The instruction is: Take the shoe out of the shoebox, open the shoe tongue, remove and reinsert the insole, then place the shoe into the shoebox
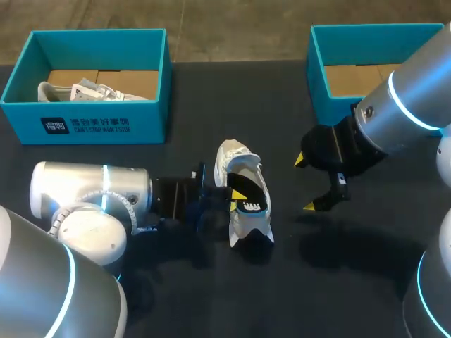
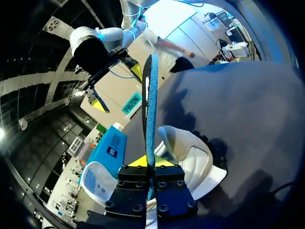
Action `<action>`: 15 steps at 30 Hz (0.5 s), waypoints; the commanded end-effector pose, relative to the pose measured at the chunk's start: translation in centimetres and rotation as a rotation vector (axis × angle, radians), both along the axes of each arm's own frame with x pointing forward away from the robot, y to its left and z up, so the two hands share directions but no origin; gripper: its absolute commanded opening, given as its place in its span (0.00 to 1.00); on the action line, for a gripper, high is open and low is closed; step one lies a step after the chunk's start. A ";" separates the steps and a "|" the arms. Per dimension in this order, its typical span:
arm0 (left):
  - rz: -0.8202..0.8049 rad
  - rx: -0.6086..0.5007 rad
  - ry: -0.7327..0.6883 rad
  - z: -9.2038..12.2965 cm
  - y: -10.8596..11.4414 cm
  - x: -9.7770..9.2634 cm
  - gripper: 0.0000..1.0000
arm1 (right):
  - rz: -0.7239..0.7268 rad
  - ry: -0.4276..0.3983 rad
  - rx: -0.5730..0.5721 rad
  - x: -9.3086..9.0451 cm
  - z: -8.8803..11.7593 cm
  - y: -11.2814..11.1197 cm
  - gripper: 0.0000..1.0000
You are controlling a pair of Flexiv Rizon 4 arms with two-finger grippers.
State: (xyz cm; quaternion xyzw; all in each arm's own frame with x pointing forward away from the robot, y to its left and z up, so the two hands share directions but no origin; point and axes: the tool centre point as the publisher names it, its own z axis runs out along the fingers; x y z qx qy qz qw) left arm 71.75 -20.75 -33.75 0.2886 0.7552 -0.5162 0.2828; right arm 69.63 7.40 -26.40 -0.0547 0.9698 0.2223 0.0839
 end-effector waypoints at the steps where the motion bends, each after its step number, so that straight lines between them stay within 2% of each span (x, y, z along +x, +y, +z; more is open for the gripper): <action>1: -0.007 0.007 -0.006 -1.2 -1.3 1.0 0.00 | 0.001 0.000 0.001 0.0 -0.1 0.0 1.00; 10: -0.015 0.021 -0.021 -2.9 -1.5 2.5 0.00 | 0.001 0.000 0.001 0.0 -0.1 0.0 1.00; 15: -0.012 0.038 -0.028 -3.1 -1.2 2.8 0.00 | 0.001 0.000 0.001 0.0 -0.1 0.0 1.00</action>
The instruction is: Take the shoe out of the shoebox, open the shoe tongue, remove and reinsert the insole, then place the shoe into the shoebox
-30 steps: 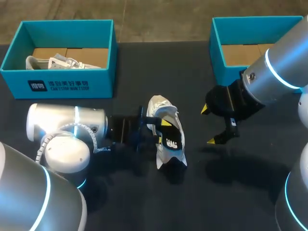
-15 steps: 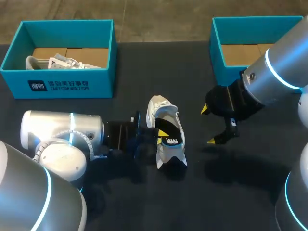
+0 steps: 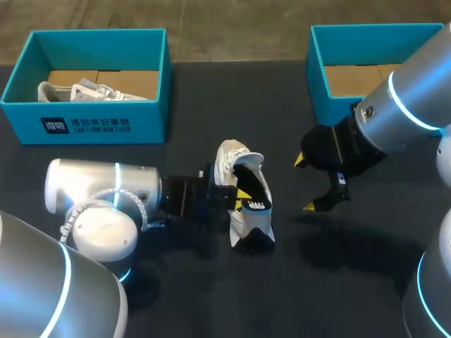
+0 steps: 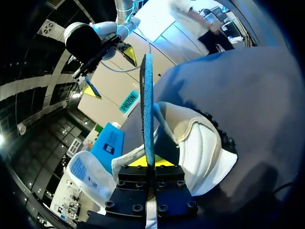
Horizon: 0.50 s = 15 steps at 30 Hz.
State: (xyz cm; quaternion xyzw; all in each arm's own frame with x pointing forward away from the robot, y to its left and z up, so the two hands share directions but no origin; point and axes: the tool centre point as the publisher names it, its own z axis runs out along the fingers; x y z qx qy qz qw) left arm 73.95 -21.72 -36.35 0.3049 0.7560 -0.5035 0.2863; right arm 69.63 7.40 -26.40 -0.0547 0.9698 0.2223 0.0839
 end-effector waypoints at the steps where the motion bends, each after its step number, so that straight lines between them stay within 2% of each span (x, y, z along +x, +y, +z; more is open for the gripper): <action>1: 0.007 0.012 0.000 -0.4 0.0 0.6 0.00 | 0.001 0.000 0.001 0.0 -0.1 0.0 1.00; 3: 0.021 0.006 -0.007 0.0 0.3 0.5 0.00 | 0.001 0.000 0.001 0.0 -0.1 0.0 1.00; 4: 0.023 0.005 -0.007 0.3 0.4 0.4 0.29 | 0.001 0.000 0.001 0.0 -0.1 0.0 1.00; 5: 0.023 -0.001 -0.010 0.6 0.4 0.2 0.43 | 0.001 0.000 0.001 0.0 -0.1 0.0 1.00; 10: 0.015 -0.030 -0.027 2.1 0.2 -0.6 0.38 | 0.001 0.000 0.001 0.0 -0.1 0.0 1.00; 15: -0.002 -0.035 -0.034 2.7 -0.1 -1.6 0.29 | 0.001 0.000 0.001 0.0 -0.1 0.0 1.00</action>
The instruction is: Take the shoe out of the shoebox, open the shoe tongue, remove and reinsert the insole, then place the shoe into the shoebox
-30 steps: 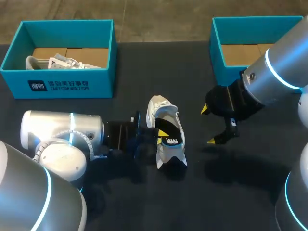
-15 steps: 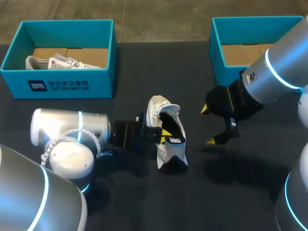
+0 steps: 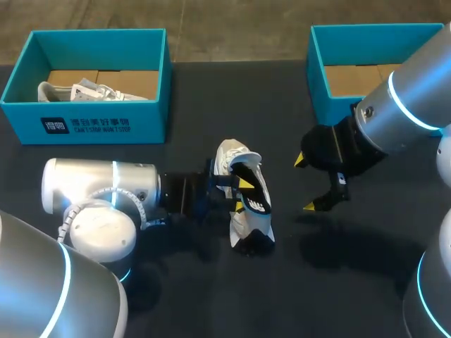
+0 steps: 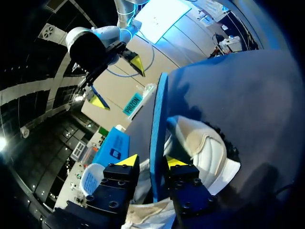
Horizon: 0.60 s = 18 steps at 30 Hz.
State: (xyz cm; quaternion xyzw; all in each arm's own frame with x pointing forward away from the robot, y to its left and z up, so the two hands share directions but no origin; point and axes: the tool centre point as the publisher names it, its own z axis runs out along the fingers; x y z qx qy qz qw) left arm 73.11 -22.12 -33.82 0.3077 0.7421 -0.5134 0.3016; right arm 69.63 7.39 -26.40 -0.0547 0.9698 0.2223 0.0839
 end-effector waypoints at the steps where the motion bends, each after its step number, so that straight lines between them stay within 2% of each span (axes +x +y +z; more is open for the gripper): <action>1: -0.002 0.003 -0.005 0.2 0.2 -0.9 0.28 | 0.001 0.000 0.001 0.0 -0.1 0.1 1.00; 4: -0.007 0.002 -0.002 -0.1 0.1 -1.0 0.00 | 0.001 0.000 0.001 0.0 -0.1 0.1 1.00; 18: -0.029 0.062 -0.083 -1.6 0.3 2.0 0.00 | 0.001 0.000 0.001 0.0 -0.1 0.1 1.00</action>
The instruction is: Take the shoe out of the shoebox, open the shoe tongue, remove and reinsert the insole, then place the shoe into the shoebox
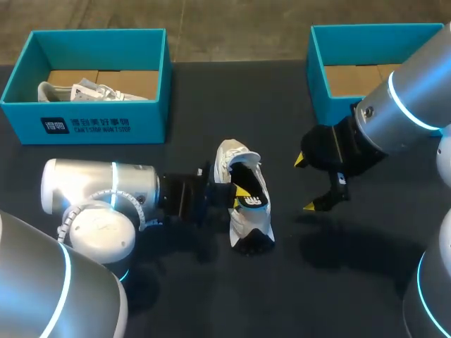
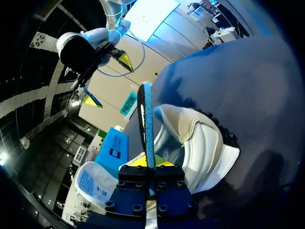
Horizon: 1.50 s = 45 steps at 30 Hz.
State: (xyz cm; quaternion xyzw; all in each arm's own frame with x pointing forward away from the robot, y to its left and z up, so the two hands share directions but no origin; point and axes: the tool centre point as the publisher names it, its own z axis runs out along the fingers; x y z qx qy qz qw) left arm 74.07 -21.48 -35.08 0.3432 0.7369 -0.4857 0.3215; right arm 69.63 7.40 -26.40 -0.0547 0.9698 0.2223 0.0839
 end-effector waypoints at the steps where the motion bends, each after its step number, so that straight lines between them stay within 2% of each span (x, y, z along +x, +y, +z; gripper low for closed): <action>1: -0.010 0.025 0.004 -0.5 -0.2 1.2 0.00 | 0.001 0.000 0.001 0.0 -0.1 0.0 1.00; 7: -0.009 0.047 0.030 -1.0 0.2 1.1 0.00 | 0.001 0.000 0.001 0.0 -0.1 0.0 1.00; 8: -0.005 0.044 0.033 -0.8 0.2 0.9 0.17 | 0.001 0.000 0.001 0.0 -0.1 0.0 1.00; 9: 0.002 0.031 0.037 -0.5 0.3 0.8 0.41 | 0.001 0.000 0.001 0.0 -0.1 0.0 1.00; 10: 0.005 0.020 0.040 -0.1 0.4 0.6 0.51 | 0.001 0.000 0.001 0.0 -0.1 0.0 1.00; 12: 0.005 0.006 0.035 0.6 0.5 0.3 0.56 | 0.001 0.000 0.001 0.0 -0.1 0.0 1.00; 13: 0.005 -0.001 0.031 1.0 0.5 0.2 0.50 | 0.001 0.000 0.001 0.0 -0.1 0.0 1.00; 16: -0.001 -0.011 0.025 1.7 0.6 -0.4 0.42 | 0.001 0.000 0.001 0.0 -0.1 0.0 1.00; 23: -0.018 -0.014 0.026 1.8 0.5 -1.5 0.32 | 0.001 0.000 0.001 0.0 -0.1 0.0 1.00; 25: -0.024 -0.015 0.027 1.8 0.4 -1.7 0.20 | 0.001 0.000 0.001 0.0 -0.1 0.0 1.00; 27: -0.029 -0.017 0.030 1.5 0.2 -1.7 0.02 | 0.001 0.000 0.001 0.0 -0.1 0.0 1.00; 28: -0.030 -0.016 0.030 1.3 0.1 -1.6 0.00 | 0.001 0.000 0.001 0.0 -0.1 0.0 1.00; 36: -0.068 0.015 -0.023 0.2 -0.5 -0.2 0.00 | 0.001 0.000 0.001 0.0 -0.1 0.0 1.00; 45: -0.050 0.037 -0.040 -0.2 0.5 1.2 0.00 | 0.001 0.000 0.001 0.0 -0.1 0.0 1.00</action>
